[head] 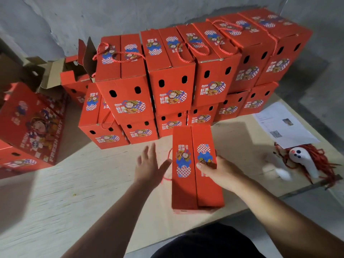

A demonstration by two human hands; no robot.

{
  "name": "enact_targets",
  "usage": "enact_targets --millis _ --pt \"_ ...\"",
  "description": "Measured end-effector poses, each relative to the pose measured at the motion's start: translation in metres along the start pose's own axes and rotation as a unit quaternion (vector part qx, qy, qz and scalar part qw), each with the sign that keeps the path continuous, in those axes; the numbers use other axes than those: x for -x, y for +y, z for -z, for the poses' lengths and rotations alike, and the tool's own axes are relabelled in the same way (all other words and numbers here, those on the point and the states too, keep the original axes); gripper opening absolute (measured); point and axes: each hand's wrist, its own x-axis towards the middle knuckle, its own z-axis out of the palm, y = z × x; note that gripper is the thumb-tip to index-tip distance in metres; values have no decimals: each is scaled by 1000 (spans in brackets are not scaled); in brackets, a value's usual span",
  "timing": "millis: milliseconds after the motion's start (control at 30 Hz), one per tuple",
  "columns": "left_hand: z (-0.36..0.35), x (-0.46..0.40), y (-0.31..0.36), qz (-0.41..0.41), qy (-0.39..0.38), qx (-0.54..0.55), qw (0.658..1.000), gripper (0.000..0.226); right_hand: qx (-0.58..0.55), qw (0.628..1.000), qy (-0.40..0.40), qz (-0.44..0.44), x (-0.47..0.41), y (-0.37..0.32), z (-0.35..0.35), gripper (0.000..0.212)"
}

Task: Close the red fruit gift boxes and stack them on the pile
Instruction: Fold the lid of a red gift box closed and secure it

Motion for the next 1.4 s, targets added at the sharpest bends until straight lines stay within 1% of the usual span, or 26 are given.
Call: enact_targets --millis 33,67,100,133,167,200,300,367,400,467,533,633,667,733,767,800,867,933,967,1000,1033,1100,1200,1267,1300,1400 --pt "-10 7 4 63 -58 139 986 89 -70 997 -17 -8 3 1 -7 48" --pt "-19 15 9 110 -139 282 943 82 -122 992 -19 -20 6 1 -14 47" --pt "-27 23 12 135 -227 405 876 78 -164 986 -11 -31 9 1 -21 49" --pt "-31 30 16 157 -264 490 816 78 -205 978 1 -30 11 1 -26 49" --pt "-31 35 19 168 -256 542 783 74 -239 971 21 -14 12 -1 -28 46" --pt "-29 36 24 173 -215 569 775 65 -260 964 47 13 12 -3 -29 42" --pt "-25 32 38 137 -39 569 810 28 -242 952 168 79 14 -7 -26 45" --pt "-17 32 45 82 10 600 795 20 -215 936 251 117 14 -11 -26 49" --pt "-12 33 48 61 28 611 789 19 -236 925 267 130 15 -15 -26 50" --pt "0 39 56 27 49 618 784 18 -306 913 243 119 15 -20 -25 52" --pt "9 46 64 -4 44 625 779 18 -336 918 197 76 15 -24 -25 50" --pt "25 58 77 -49 36 637 768 25 -481 869 102 46 21 -34 -19 46" --pt "31 62 82 -83 35 623 777 22 -486 869 64 76 23 -39 -16 43" --pt "43 71 93 -171 25 558 812 14 -389 905 -24 173 31 -53 -12 35" --pt "48 74 98 -212 29 499 840 13 -329 921 -49 204 35 -61 -15 32" --pt "52 76 100 -248 48 434 865 13 -294 932 -56 205 40 -68 -18 29" --pt "62 77 97 -283 118 333 892 18 -322 926 -55 188 48 -85 -17 20" --pt "68 70 85 -251 234 278 897 21 -384 898 -81 197 52 -103 0 19" --pt "70 66 75 -213 292 265 894 22 -402 891 -86 193 52 -115 15 20" --pt "69 61 66 -166 320 286 888 21 -398 895 -83 185 51 -128 32 25" --pt "68 56 58 -117 307 340 881 19 -375 905 -77 185 51 -138 49 30" --pt "59 49 46 -38 215 458 862 13 -358 904 -75 224 48 -156 74 35" --pt "36 50 35 10 79 524 848 16 -433 840 -104 309 53 -172 91 35" --pt "20 55 32 35 29 553 832 21 -470 820 -106 309 52 -172 91 33" --pt "14 57 31 48 19 565 823 21 -462 834 -93 287 47 -173 86 33" --pt "0 60 28 94 -7 564 820 21 -364 916 -78 151 35 -170 64 43"
